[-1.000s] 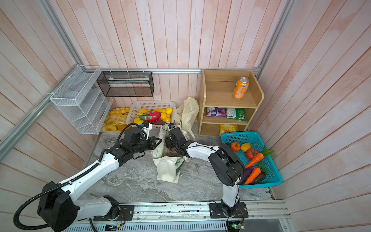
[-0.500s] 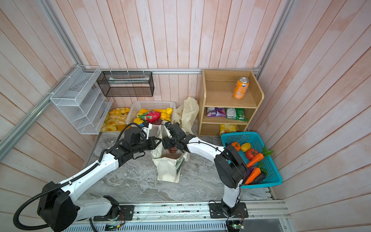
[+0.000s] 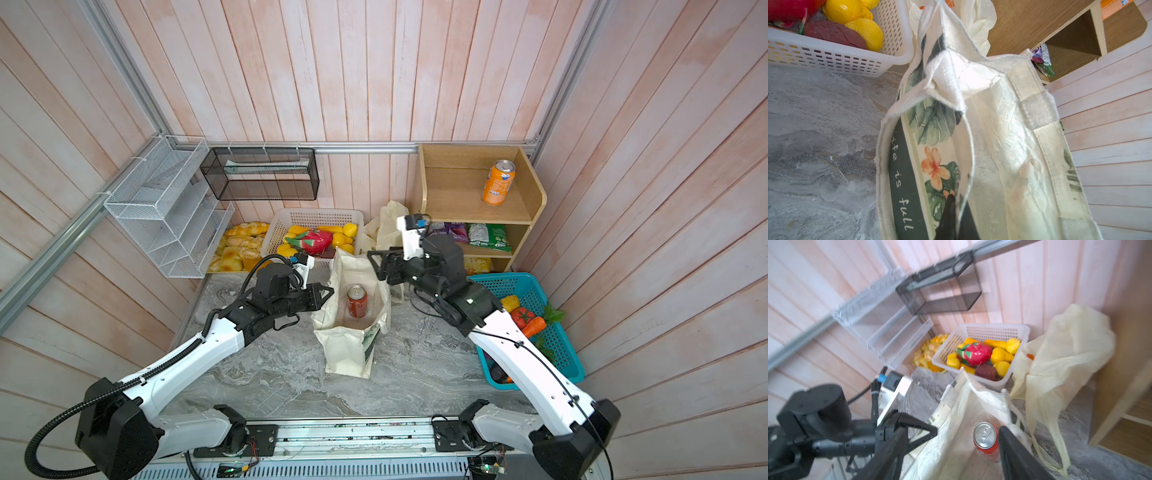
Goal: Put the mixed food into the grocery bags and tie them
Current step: 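Move the right gripper back to the shelf toward the purple snack bag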
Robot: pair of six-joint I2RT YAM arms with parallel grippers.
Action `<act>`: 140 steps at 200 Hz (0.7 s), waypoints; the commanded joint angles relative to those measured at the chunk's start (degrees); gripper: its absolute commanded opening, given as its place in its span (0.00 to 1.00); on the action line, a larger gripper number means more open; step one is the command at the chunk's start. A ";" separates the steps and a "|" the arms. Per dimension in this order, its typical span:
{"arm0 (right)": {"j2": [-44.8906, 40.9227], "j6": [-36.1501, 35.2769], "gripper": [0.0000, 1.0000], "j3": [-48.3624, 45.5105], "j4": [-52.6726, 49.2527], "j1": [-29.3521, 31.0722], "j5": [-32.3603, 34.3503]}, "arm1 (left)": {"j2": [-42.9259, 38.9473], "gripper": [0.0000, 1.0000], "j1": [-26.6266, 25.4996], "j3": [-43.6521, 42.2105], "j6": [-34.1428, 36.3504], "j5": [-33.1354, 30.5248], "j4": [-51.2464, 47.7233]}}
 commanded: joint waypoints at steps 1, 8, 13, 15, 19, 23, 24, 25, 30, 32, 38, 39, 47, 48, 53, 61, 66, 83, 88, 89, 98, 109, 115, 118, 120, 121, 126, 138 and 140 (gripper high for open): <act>-2.79 10.36 0.65 -7.90 1.51 -8.87 -7.14 | -1.19 0.00 -0.24 -0.40 1.42 0.18 -2.02; -3.47 12.21 0.63 -9.86 2.60 -12.44 -9.14 | -1.23 0.00 -0.24 -0.50 1.47 0.14 -2.00; -3.73 13.43 0.62 -11.13 3.76 -14.83 -10.75 | -1.37 0.00 -0.24 -0.51 1.55 0.25 -1.95; -3.78 13.90 0.61 -11.75 4.34 -15.84 -11.42 | -1.45 0.00 -0.21 -0.50 1.55 0.27 -1.97; -3.71 14.84 0.61 -12.69 5.60 -17.56 -12.72 | -1.47 0.00 -0.23 -0.51 1.63 0.27 -1.91; -3.53 15.76 0.60 -13.44 6.79 -19.03 -13.86 | -1.51 0.00 -0.24 -0.55 1.64 0.27 -1.91; -3.43 15.99 0.60 -13.57 7.06 -19.46 -14.20 | -1.54 0.00 -0.24 -0.52 1.64 0.23 -1.93; -3.33 16.19 0.59 -13.73 7.33 -19.81 -14.42 | -1.55 0.00 -0.24 -0.51 1.68 0.25 -1.89; -2.78 17.32 0.58 -14.37 8.58 -21.56 -15.50 | -1.56 0.00 -0.23 -0.56 1.79 0.25 -1.90; -2.55 17.72 0.58 -14.56 9.17 -22.29 -15.97 | -1.58 0.00 -0.24 -0.51 1.81 0.27 -1.87; -1.50 18.79 0.57 -15.05 10.88 -23.89 -16.96 | -1.71 0.00 -0.24 -0.53 1.90 0.30 -1.93; -1.36 18.91 0.57 -15.13 11.09 -24.18 -17.03 | -1.72 0.00 -0.24 -0.47 1.90 0.29 -1.94; 0.12 20.17 0.55 -15.21 12.93 -25.64 -17.49 | -1.74 0.00 -0.24 -0.41 2.07 0.35 -1.90; 0.29 20.30 0.55 -15.21 13.13 -25.80 -17.60 | -1.74 0.00 -0.24 -0.41 2.07 0.31 -1.84; 1.29 21.01 0.55 -15.23 14.18 -26.52 -17.96 | -1.73 0.00 -0.21 -0.33 2.16 0.38 -1.82; 2.94 22.29 0.55 -15.15 16.22 -27.33 -18.61 | -1.65 0.00 -0.21 -0.33 2.33 0.45 -1.88; 3.97 23.02 0.55 -14.96 17.28 -27.72 -18.83 | -1.64 0.00 -0.23 -0.32 2.34 0.47 -1.94; 7.58 24.89 0.55 -13.87 19.89 -28.40 -18.85 | -1.53 0.00 -0.23 -0.53 2.43 0.64 -1.35; 8.61 25.65 0.55 -13.60 20.61 -28.48 -18.85 | -1.47 0.00 -0.19 -0.59 2.41 0.71 -1.18; 8.75 25.81 0.55 -13.52 20.74 -28.54 -18.85 | -1.47 0.00 -0.17 -0.59 2.42 0.80 -1.13; 10.59 27.10 0.55 -13.02 22.56 -28.76 -18.97 | -1.34 0.00 -0.21 -0.74 2.43 1.11 -0.66; 12.61 28.57 0.55 -12.23 23.96 -28.72 -18.72 | -1.13 0.00 -0.19 -1.02 2.42 1.40 -0.11; 13.67 29.18 0.55 -11.84 24.85 -28.77 -18.39 | -1.01 0.00 -0.22 -1.11 2.50 1.80 0.17; 14.17 29.37 0.55 -11.60 25.10 -28.77 -18.29 | -0.94 0.00 -0.23 -1.03 2.52 1.77 0.15; 14.52 29.50 0.55 -11.41 25.38 -28.77 -18.32 | -0.86 0.00 -0.24 -1.03 2.52 1.77 0.16; 14.69 29.54 0.55 -11.33 25.46 -28.77 -18.23 | -0.82 0.00 -0.24 -1.02 2.52 1.77 0.16; 15.54 29.69 0.55 -10.89 25.86 -28.70 -17.76 | -0.70 0.00 -0.24 -0.98 2.52 1.98 0.15; 17.43 30.39 0.55 -9.79 26.43 -28.76 -16.79 | -0.38 0.00 -0.22 -0.92 2.61 2.04 0.23; 17.73 30.51 0.55 -9.66 26.61 -28.77 -16.69 | -0.41 0.00 -0.21 -0.82 2.61 2.08 0.18</act>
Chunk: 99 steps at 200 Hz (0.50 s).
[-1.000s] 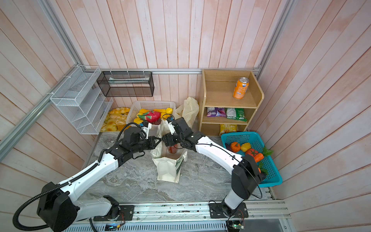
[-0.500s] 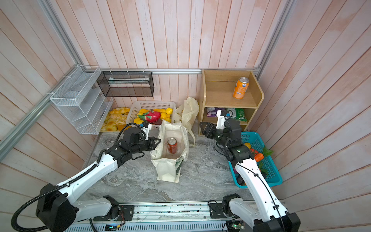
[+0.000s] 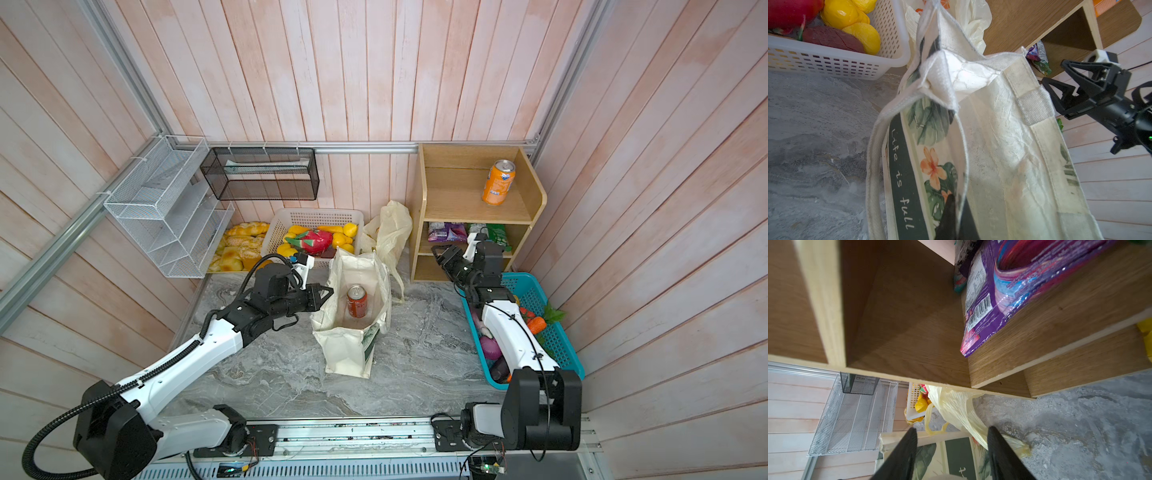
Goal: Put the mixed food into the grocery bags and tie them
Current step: 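Move the right gripper back to the shelf toward the purple snack bag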
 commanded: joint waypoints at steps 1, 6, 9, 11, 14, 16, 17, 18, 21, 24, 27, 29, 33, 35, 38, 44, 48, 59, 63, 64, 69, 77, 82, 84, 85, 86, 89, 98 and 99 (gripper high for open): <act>2.69 3.29 0.55 3.41 5.62 -0.25 0.51 | 0.31 0.00 -0.18 -0.72 1.27 1.38 0.26; 3.27 3.56 0.55 3.67 5.85 -0.22 0.75 | 0.34 0.00 -0.23 -0.69 1.27 1.53 0.26; 3.76 3.89 0.55 3.85 6.17 -0.20 1.04 | 0.35 0.00 -0.19 -0.69 1.32 1.55 0.33; 4.07 4.06 0.55 3.94 6.25 -0.19 1.23 | 0.43 0.00 -0.23 -0.69 1.35 1.67 0.34; 4.42 4.25 0.55 4.19 6.51 -0.24 1.41 | 0.41 0.00 -0.23 -0.69 1.36 1.77 0.49; 4.70 4.37 0.55 4.33 6.58 -0.24 1.52 | 0.47 0.00 -0.19 -0.72 1.36 1.92 0.51; 4.80 4.43 0.55 4.33 6.66 -0.25 1.64 | 0.50 0.00 -0.21 -0.70 1.41 1.94 0.51; 4.94 4.47 0.55 4.37 6.71 -0.25 1.65 | 0.46 0.00 -0.23 -0.70 1.43 2.00 0.51; 5.23 4.64 0.55 4.59 6.80 -0.24 1.78 | 0.44 0.00 -0.21 -0.69 1.45 2.05 0.62; 5.67 4.79 0.55 4.80 6.93 -0.25 1.84 | 0.49 0.00 -0.23 -0.69 1.45 2.22 0.65; 5.94 4.89 0.56 4.91 7.05 -0.24 2.06 | 0.51 0.00 -0.24 -0.69 1.53 2.35 0.67; 6.20 4.99 0.56 5.04 7.11 -0.24 2.21 | 0.56 0.00 -0.24 -0.63 1.54 2.39 0.64; 6.63 5.10 0.56 5.25 7.23 -0.22 2.53 | 0.52 0.00 -0.24 -0.61 1.58 2.47 0.69; 6.77 5.18 0.57 5.32 7.24 -0.24 2.63 | 0.54 0.00 -0.21 -0.56 1.62 2.47 0.69; 7.11 5.32 0.57 5.48 7.31 -0.25 2.83 | 0.58 0.00 -0.22 -0.52 1.67 2.46 0.67; 7.76 5.61 0.57 5.72 7.52 -0.20 3.01 | 0.59 0.00 -0.24 -0.43 1.79 2.46 0.60; 8.10 5.79 0.58 5.85 7.70 -0.17 3.14 | 0.61 0.00 -0.24 -0.35 1.80 2.49 0.53; 9.17 5.99 0.58 6.29 7.96 -0.21 3.59 | 0.71 0.00 -0.19 -0.21 1.96 2.49 0.56; 9.48 6.04 0.58 6.46 8.05 -0.24 3.70 | 0.68 0.00 -0.21 -0.11 1.98 2.52 0.54; 9.52 6.06 0.58 6.49 8.06 -0.25 3.74 | 0.69 0.00 -0.22 -0.14 1.98 2.51 0.53; 10.00 6.08 0.58 6.63 8.17 -0.24 3.84 | 0.70 0.00 -0.22 -0.01 2.06 2.54 0.44; 10.55 6.17 0.59 6.87 8.50 -0.22 4.14 | 0.83 0.00 -0.23 0.09 2.14 2.55 0.36; 10.94 6.32 0.59 7.08 8.60 -0.22 4.24 | 0.88 0.00 -0.23 0.14 2.20 2.56 0.36; 11.10 6.41 0.59 7.10 8.75 -0.24 4.31 | 0.87 0.00 -0.23 0.17 2.23 2.53 0.37; 11.21 6.42 0.59 7.12 8.76 -0.24 4.35 | 0.87 0.00 -0.23 0.18 2.24 2.51 0.35; 11.31 6.47 0.59 7.13 8.81 -0.24 4.37 | 0.87 0.00 -0.24 0.18 2.24 2.55 0.39; 11.57 6.59 0.59 7.21 9.00 -0.22 4.34 | 0.93 0.00 -0.24 0.20 2.24 2.58 0.29; 12.35 6.94 0.59 7.55 9.41 -0.24 4.37 | 1.04 0.00 -0.24 0.42 2.33 2.52 0.20; 12.41 7.00 0.59 7.56 9.48 -0.25 4.38 | 1.04 0.00 -0.24 0.44 2.33 2.55 0.18</act>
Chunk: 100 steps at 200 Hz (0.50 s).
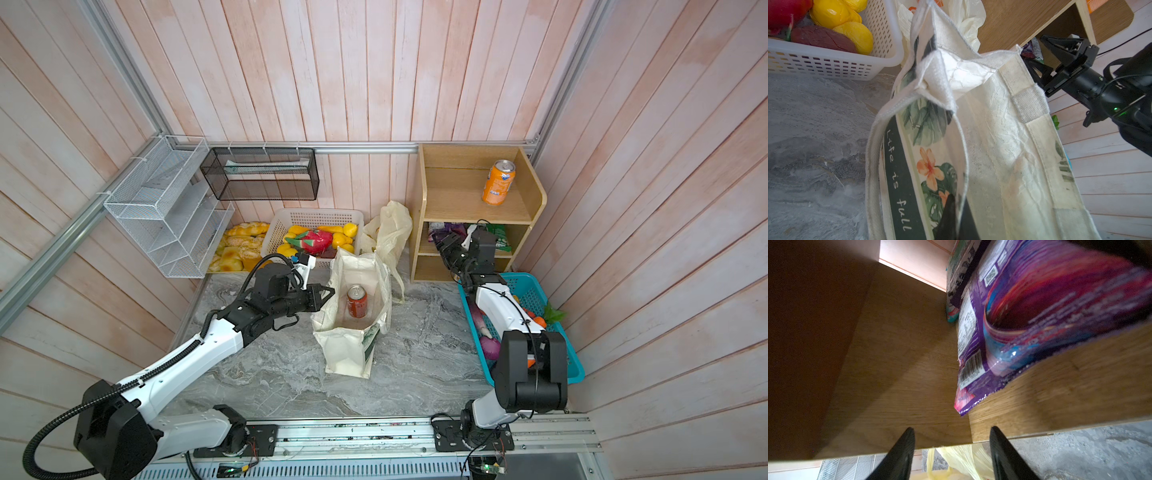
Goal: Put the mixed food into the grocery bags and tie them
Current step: 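Move the right gripper back to the shelf toward the purple snack bag, then grasp the purple snack bag on the lower shelf with the right gripper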
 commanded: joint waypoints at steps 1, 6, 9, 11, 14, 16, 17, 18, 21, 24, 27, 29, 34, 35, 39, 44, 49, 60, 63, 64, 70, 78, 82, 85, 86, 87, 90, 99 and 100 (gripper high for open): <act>1.97 1.40 0.59 2.24 2.51 -0.20 1.37 | 0.76 0.00 -0.24 0.44 1.41 1.28 -0.20; 2.42 1.56 0.59 2.37 2.73 -0.20 1.33 | 0.89 0.00 -0.23 0.51 1.41 1.28 -0.23; 2.69 1.64 0.59 2.53 2.82 -0.18 1.33 | 0.96 0.00 -0.24 0.46 1.41 1.29 -0.24; 2.91 1.68 0.59 2.67 2.88 -0.20 1.38 | 0.94 0.00 -0.24 0.45 1.41 1.29 -0.23; 3.19 1.69 0.59 2.80 2.95 -0.18 1.34 | 0.94 0.00 -0.24 0.56 1.41 1.29 -0.23; 3.36 1.69 0.59 2.89 3.02 -0.20 1.38 | 0.98 0.00 -0.24 0.61 1.41 1.23 -0.25; 3.40 1.69 0.59 2.92 3.05 -0.20 1.35 | 1.01 0.00 -0.24 0.57 1.41 1.22 -0.25; 3.51 1.74 0.59 2.98 3.10 -0.20 1.39 | 1.06 0.00 -0.24 0.60 1.41 1.21 -0.25; 3.80 1.78 0.59 3.15 3.12 -0.20 1.41 | 1.03 0.00 -0.19 0.62 1.39 1.22 -0.24; 4.09 1.78 0.59 3.37 3.09 -0.20 1.50 | 1.11 0.00 -0.21 0.55 1.34 1.31 -0.17; 4.42 1.83 0.59 3.53 3.09 -0.20 1.51 | 1.11 0.00 -0.23 0.63 1.33 1.30 -0.18; 4.57 1.86 0.59 3.62 3.08 -0.20 1.51 | 1.12 0.00 -0.24 0.69 1.32 1.25 -0.15; 5.10 2.00 0.59 3.94 3.27 -0.18 1.43 | 1.25 0.00 -0.24 0.71 1.25 1.38 -0.13; 5.20 2.02 0.59 3.97 3.30 -0.19 1.38 | 1.27 0.00 -0.24 0.76 1.24 1.38 -0.10; 5.53 2.11 0.59 4.19 3.43 -0.12 1.34 | 1.27 0.00 -0.24 0.71 1.24 1.33 -0.08; 5.99 2.13 0.59 4.48 3.44 -0.12 1.25 | 1.31 0.00 -0.24 0.73 1.24 1.32 -0.05; 6.45 2.13 0.59 4.84 3.47 -0.11 1.24 | 1.30 0.00 -0.23 0.69 1.24 1.33 -0.01; 7.50 2.13 0.59 5.61 3.36 -0.12 1.24 | 1.38 0.00 -0.21 0.71 1.15 1.26 0.01; 7.82 2.13 0.58 5.82 3.34 -0.03 1.24 | 1.40 0.00 -0.23 0.71 1.15 1.28 0.12; 7.87 2.13 0.59 5.79 3.34 0.02 1.24 | 1.39 0.00 -0.23 0.62 1.15 1.24 0.07; 8.50 2.05 0.58 6.17 3.26 0.02 1.26 | 1.36 0.00 -0.24 0.60 1.15 1.24 0.01; 9.29 1.98 0.58 6.61 3.30 -0.02 1.24 | 1.44 0.00 -0.24 0.59 1.15 1.17 0.03; 9.62 1.92 0.57 6.83 3.32 0.00 1.26 | 1.45 0.00 -0.24 0.58 1.15 1.19 0.08; 9.80 1.88 0.57 6.96 3.32 -0.02 1.26 | 1.48 0.00 -0.24 0.54 1.15 1.13 0.02; 9.96 1.87 0.57 7.02 3.29 0.02 1.25 | 1.47 0.00 -0.24 0.58 1.15 1.12 0.02; 10.00 1.87 0.56 7.09 3.27 -0.05 1.29 | 1.47 0.00 -0.24 0.60 1.15 1.08 0.06; 10.22 1.87 0.56 7.20 3.32 0.03 1.25 | 1.46 0.00 -0.23 0.54 1.15 1.09 0.03; 10.76 1.87 0.52 7.32 3.57 0.08 1.12 | 1.47 0.00 -0.24 0.67 1.15 0.90 0.00; 10.79 1.87 0.51 7.33 3.63 0.11 1.09 | 1.47 0.00 -0.24 0.69 1.15 0.88 -0.08</act>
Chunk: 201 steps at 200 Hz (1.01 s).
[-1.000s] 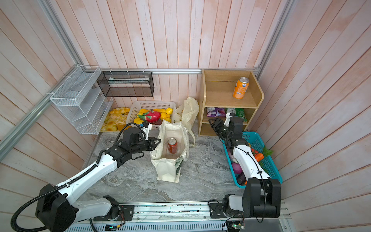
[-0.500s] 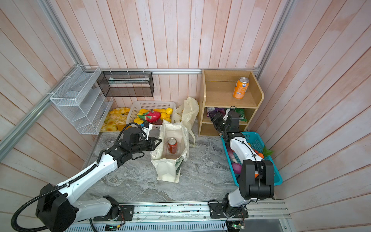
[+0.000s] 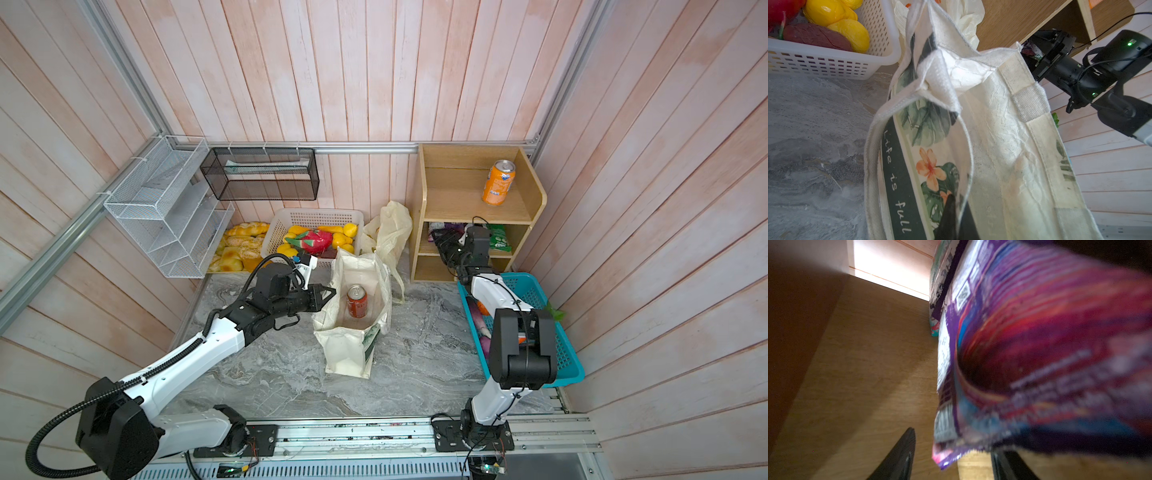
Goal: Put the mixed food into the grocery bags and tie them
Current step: 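Grasp the purple snack bag on the lower shelf with the right gripper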
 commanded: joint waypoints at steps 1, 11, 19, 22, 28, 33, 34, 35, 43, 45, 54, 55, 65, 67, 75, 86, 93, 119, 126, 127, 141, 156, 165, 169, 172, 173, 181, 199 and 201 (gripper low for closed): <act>1.87 -0.14 0.50 1.91 1.21 0.13 0.53 | 0.72 0.00 -0.24 0.68 0.89 0.25 -0.65; 2.11 -0.22 0.42 1.87 1.52 0.07 0.26 | 0.72 0.00 -0.23 0.77 0.97 0.17 -0.85; 2.08 -0.46 0.36 1.76 1.62 0.09 0.09 | 0.72 0.00 -0.23 0.78 0.97 0.00 -1.05; 1.91 -0.55 0.33 1.64 1.67 0.12 0.00 | 0.72 0.00 -0.24 0.78 0.95 -0.01 -1.06; 1.58 -0.73 0.27 1.25 1.97 0.12 0.00 | 0.64 0.00 -0.17 0.77 0.97 -0.07 -1.21; 1.21 -0.91 0.22 0.90 2.24 0.11 -0.18 | 0.65 0.00 -0.23 0.77 0.97 -0.08 -1.26; 1.09 -0.92 0.21 0.82 2.27 0.08 -0.18 | 0.60 0.00 -0.24 0.73 0.97 -0.14 -1.26; 1.03 -0.97 0.19 0.78 2.33 0.07 -0.18 | 0.57 0.00 -0.24 0.71 0.97 -0.17 -1.22; 0.38 -1.33 0.11 0.28 2.31 -0.01 -0.35 | 0.54 0.00 -0.23 0.78 0.97 -0.19 -1.43; 0.14 -1.41 0.10 0.16 2.28 0.06 -0.35 | 0.48 0.00 -0.23 0.78 0.97 -0.19 -1.44; -0.89 -1.90 0.03 -0.42 2.26 0.00 -0.60 | 0.46 0.00 -0.20 0.78 0.97 -0.44 -1.50; -0.97 -1.95 0.02 -0.46 2.24 -0.01 -0.61 | 0.46 0.00 -0.22 0.78 0.97 -0.45 -1.51; -2.27 -2.61 0.00 -1.03 1.95 0.01 -0.88 | 0.37 0.00 -0.24 0.78 0.97 -0.51 -1.58; -2.59 -2.74 0.00 -1.13 1.81 0.05 -0.99 | 0.37 0.00 -0.24 0.78 0.97 -0.54 -1.65; -3.85 -3.24 0.00 -1.79 1.63 -0.01 -1.29 | 0.30 0.00 -0.24 0.81 0.97 -0.62 -1.77; -5.92 -3.80 0.00 -3.05 1.34 0.12 -1.41 | 0.15 0.00 -0.23 0.78 0.97 -0.84 -1.77; -7.44 -3.92 0.00 -4.12 1.35 0.13 -1.66 | 0.06 0.00 -0.19 0.78 1.02 -1.03 -1.96; -15.11 -4.86 0.00 -8.48 0.18 0.30 -1.90 | -0.50 0.00 -0.21 0.69 1.15 -2.02 -2.30; -17.51 -5.23 0.00 -9.74 -0.54 0.46 -1.70 | -0.64 0.00 -0.24 0.54 1.24 -2.27 -2.37; -17.89 -5.28 0.00 -9.91 -0.71 0.48 -1.69 | -0.66 0.00 -0.19 0.52 1.28 -2.29 -2.43; -23.01 -5.63 0.00 -12.25 -2.19 0.90 -1.18 | -0.68 0.00 -0.24 0.77 1.45 -2.61 -2.88; -28.72 -6.67 0.00 -13.95 -4.55 1.67 -1.02 | -0.74 0.00 -0.24 0.80 1.75 -3.08 -3.16; -32.02 -7.93 0.00 -14.25 -6.96 2.30 -0.73 | -0.79 0.00 -0.19 0.90 1.85 -3.25 -3.24; -33.43 -8.44 0.00 -14.36 -7.99 2.58 -0.42 | -0.83 0.00 -0.23 0.87 1.90 -3.27 -3.26; -34.59 -8.85 0.00 -14.38 -8.92 2.95 -0.13 | -0.86 0.00 -0.24 0.87 1.89 -3.22 -3.26; -34.87 -8.89 0.00 -14.38 -9.16 3.04 -0.03 | -0.86 0.00 -0.24 0.87 1.92 -3.24 -3.23; -37.51 -9.80 0.00 -14.32 -11.34 4.04 0.08 | -0.89 0.00 -0.24 0.98 1.94 -3.38 -3.24; -42.31 -11.57 0.00 -13.30 -16.10 7.07 0.12 | -0.90 0.00 -0.24 1.26 1.94 -3.55 -3.13; -42.77 -11.72 0.00 -13.10 -16.61 7.57 0.22 | -1.00 0.00 -0.24 1.23 1.94 -3.47 -3.16</act>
